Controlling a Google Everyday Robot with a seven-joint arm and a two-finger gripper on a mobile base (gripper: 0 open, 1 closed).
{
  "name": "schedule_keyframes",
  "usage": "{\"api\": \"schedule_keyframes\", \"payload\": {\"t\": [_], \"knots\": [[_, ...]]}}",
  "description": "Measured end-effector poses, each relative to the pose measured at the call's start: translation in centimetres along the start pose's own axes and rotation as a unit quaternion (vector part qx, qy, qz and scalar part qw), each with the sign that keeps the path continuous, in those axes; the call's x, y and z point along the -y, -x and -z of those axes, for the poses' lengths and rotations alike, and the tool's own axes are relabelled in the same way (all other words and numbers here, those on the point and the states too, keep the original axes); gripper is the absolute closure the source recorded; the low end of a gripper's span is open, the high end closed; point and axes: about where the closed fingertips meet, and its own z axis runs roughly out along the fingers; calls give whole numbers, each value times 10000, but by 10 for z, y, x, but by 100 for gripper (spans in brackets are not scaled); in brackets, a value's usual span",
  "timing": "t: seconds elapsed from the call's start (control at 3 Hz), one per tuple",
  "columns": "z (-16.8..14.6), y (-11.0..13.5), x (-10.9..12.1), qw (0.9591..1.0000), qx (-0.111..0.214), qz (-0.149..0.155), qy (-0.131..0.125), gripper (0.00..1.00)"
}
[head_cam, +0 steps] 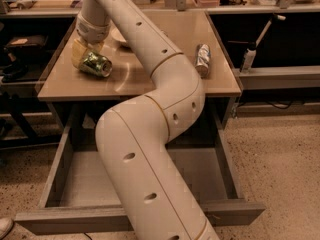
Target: Place green can into top drawer
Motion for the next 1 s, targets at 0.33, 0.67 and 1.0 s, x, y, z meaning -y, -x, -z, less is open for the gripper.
{"api": "schedule_keyframes", "payload": {"t": [0.33,0.67,1.0], "knots": [[9,0,-1,9999,62,114,-14,100],[22,-14,-3,10000,-30,82,33,100],[40,-38,-9,9999,-118,-98,68,100]]}}
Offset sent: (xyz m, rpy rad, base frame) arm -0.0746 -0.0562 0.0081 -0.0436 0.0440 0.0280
